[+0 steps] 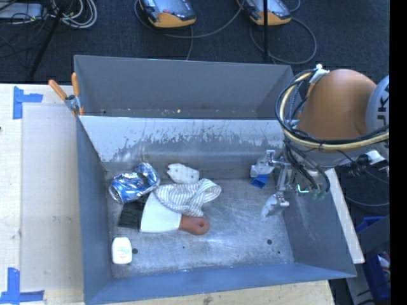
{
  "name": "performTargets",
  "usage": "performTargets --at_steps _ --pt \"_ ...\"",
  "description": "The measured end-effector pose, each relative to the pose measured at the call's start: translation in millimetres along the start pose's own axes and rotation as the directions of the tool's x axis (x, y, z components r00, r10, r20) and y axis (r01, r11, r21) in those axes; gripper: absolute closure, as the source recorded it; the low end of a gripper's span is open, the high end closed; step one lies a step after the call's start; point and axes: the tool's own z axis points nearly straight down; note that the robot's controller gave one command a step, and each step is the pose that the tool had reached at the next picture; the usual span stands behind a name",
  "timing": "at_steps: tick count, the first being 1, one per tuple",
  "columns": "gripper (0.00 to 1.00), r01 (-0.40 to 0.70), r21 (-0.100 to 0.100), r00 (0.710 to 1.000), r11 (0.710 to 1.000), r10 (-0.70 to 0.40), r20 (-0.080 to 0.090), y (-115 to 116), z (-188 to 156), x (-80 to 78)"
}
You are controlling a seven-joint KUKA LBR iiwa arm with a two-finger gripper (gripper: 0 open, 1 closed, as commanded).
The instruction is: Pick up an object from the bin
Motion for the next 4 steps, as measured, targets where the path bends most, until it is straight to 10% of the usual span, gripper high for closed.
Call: performTargets --at_steps 2,3,4 --pt "0.0 0.064 0.002 0.998 0.998 -0.064 0.015 30 58 -33.8" --pt "0.0 0.356 0.001 0.935 0.935 -0.356 0.002 48 73 -48.8" --pt "0.0 0.411 0.003 0.912 0.912 -0.411 0.007 99 60 -33.0"
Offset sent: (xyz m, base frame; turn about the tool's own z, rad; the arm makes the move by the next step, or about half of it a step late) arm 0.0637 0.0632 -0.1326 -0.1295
